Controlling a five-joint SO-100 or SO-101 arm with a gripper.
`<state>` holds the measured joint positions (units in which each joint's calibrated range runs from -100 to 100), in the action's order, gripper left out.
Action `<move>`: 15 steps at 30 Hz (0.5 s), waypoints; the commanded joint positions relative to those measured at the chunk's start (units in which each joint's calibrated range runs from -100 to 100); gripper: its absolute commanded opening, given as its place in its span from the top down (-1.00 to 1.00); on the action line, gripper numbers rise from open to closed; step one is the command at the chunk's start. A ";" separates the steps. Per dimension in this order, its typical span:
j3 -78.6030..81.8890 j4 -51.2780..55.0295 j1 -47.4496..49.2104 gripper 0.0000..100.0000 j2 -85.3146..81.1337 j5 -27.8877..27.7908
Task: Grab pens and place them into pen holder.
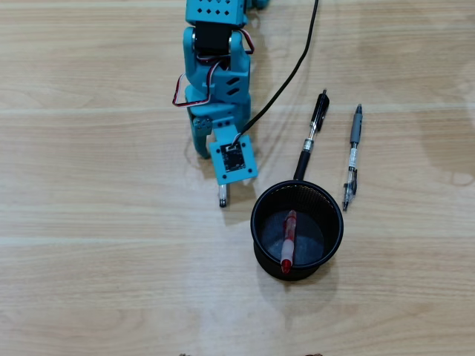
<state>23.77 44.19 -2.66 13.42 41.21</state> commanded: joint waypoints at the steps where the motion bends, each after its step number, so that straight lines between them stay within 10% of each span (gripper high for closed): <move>1: -0.64 0.81 -0.89 0.98 1.46 1.29; 15: -21.01 13.10 -4.92 0.97 -18.99 1.76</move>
<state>15.01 54.78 -6.54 3.51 42.72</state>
